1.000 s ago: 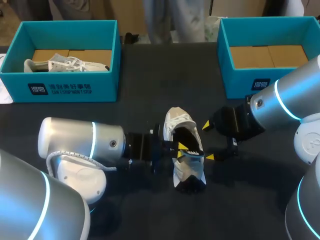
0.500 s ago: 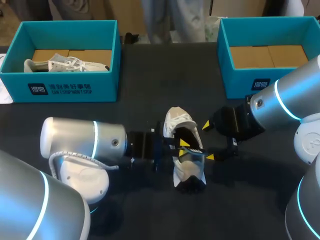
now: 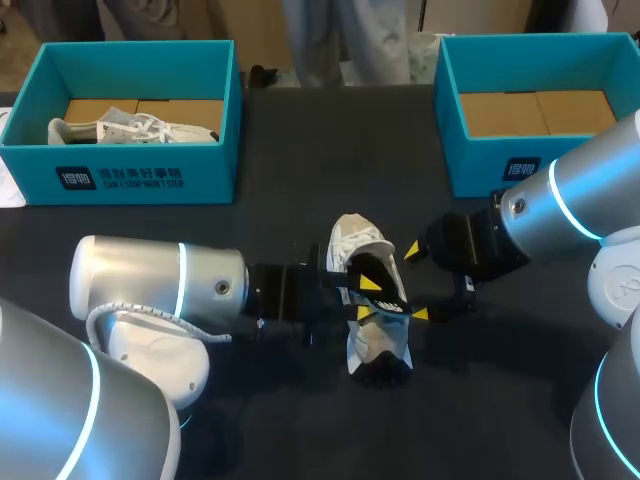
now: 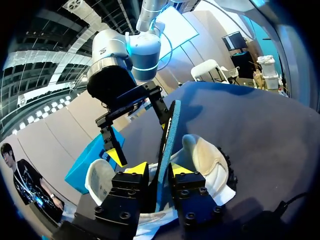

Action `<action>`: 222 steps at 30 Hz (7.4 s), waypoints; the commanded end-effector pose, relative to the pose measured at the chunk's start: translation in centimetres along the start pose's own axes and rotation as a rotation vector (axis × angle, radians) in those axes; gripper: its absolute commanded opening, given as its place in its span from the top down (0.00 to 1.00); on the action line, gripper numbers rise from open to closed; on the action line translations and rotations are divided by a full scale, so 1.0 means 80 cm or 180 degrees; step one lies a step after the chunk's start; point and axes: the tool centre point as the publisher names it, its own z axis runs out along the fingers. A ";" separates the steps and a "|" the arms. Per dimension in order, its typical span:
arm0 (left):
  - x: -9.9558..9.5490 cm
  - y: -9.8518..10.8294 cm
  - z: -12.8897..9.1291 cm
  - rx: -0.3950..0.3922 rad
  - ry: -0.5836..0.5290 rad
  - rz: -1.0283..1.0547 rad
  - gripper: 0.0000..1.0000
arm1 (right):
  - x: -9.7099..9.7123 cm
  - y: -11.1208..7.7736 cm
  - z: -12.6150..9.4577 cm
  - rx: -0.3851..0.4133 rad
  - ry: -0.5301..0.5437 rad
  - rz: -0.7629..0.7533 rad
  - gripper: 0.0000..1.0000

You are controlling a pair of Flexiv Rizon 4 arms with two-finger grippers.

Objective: Take the shoe out of the shoebox, open the shoe tongue, remove and reinsert the insole, then place the shoe into the shoebox

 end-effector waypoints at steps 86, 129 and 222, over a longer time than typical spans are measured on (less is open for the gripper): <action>0.011 0.000 -0.009 0.0239 0.0209 0.0384 0.59 | 0.001 0.001 0.000 0.0006 -0.0007 0.0000 0.00; -0.003 -0.026 -0.028 0.0265 0.0393 0.0504 0.50 | 0.001 0.001 0.000 0.0006 -0.0007 0.0000 0.00; -0.106 -0.055 -0.127 -0.0231 0.3388 0.1725 0.00 | -0.049 -0.055 -0.194 0.0616 0.0425 0.0143 0.00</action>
